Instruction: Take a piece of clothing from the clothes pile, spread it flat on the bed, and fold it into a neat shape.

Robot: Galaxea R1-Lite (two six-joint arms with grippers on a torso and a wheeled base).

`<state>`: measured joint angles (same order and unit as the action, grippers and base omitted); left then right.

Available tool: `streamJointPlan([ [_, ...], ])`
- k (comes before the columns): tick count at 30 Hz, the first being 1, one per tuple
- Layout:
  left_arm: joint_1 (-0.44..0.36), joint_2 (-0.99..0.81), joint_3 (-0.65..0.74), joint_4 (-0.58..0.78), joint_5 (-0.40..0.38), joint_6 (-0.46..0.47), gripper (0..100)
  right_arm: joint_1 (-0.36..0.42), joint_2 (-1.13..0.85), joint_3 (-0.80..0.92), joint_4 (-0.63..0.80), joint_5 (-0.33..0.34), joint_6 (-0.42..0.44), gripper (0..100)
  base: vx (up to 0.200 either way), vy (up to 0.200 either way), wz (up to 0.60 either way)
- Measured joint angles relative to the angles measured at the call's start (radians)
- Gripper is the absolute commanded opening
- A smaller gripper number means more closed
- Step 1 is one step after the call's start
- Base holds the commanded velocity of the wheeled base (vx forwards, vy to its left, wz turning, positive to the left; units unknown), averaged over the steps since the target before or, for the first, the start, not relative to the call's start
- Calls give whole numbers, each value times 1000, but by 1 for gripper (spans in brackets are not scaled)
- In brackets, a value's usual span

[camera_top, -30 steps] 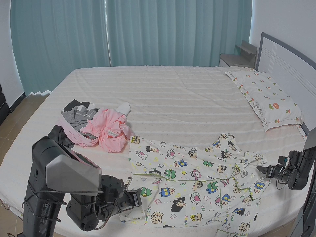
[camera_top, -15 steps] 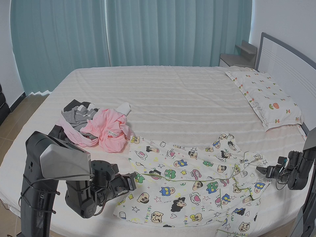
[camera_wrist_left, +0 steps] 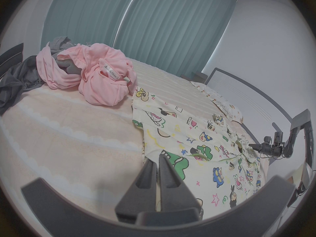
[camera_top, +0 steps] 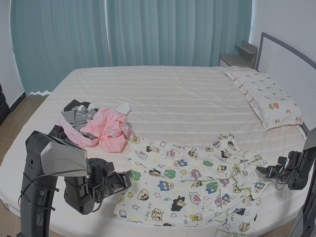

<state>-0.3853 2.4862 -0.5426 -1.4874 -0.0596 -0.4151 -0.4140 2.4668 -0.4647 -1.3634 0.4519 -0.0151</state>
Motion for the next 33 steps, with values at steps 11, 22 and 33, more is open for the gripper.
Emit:
streamJointPlan([
  [11,27,24,0,-1,6,-5,100,-1,0,0,0,0,1,100,0,0,0],
  [22,116,-73,205,-34,-102,-114,100,-35,-42,-7,1,-3,4,100,0,0,0],
  [33,67,-243,419,-66,-155,-342,100,-3,-174,60,3,-3,66,100,-18,0,0],
])
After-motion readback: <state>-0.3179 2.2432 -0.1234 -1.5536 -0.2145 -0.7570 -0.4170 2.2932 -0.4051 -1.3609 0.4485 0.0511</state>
